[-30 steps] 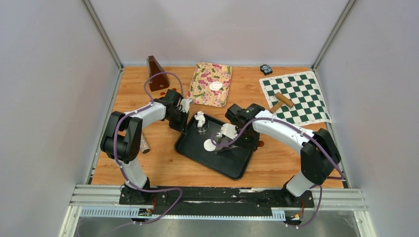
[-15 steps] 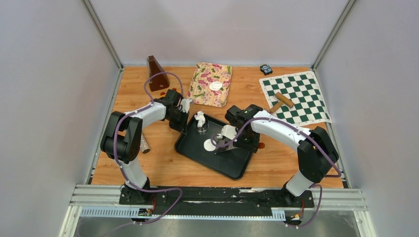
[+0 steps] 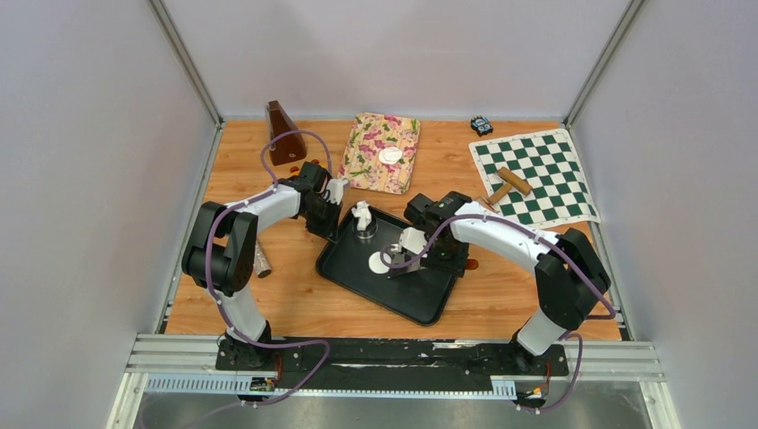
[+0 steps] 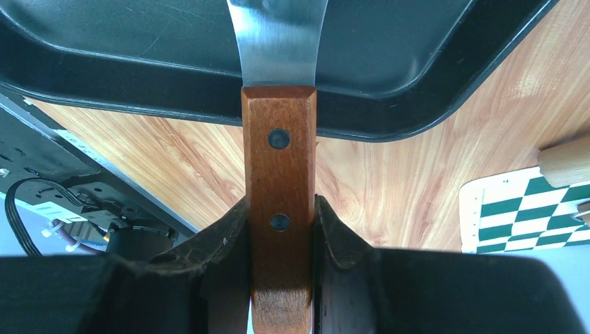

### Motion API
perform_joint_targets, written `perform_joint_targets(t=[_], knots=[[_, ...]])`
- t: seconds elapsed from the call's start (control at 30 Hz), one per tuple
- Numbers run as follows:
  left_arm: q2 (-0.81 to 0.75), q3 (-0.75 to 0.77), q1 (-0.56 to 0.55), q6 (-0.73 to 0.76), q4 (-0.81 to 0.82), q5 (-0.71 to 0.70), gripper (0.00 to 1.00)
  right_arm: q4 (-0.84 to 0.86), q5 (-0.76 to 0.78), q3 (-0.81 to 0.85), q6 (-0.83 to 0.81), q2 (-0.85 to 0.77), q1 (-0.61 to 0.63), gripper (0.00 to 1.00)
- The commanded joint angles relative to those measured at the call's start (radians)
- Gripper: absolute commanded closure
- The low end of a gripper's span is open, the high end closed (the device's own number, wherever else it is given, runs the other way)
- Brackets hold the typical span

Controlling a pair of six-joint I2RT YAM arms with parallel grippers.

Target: Roll out the dumpling wrappers from the dough

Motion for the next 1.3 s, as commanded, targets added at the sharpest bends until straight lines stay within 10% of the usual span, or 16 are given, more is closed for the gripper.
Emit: perform_joint_targets(t=[0.0,1.27], knots=[[0.025,-0.006,-0.005,0.019,-0.011,-0.074,1.00,0.106,0.035,-0.014,0.039,0.010,0.022,1.00],[0.035,-0.004,-0.005,0.020,-0.008,-0.088,1.00,0.151,-0.016,0.106,0.030,-0.151,0.018,1.00]])
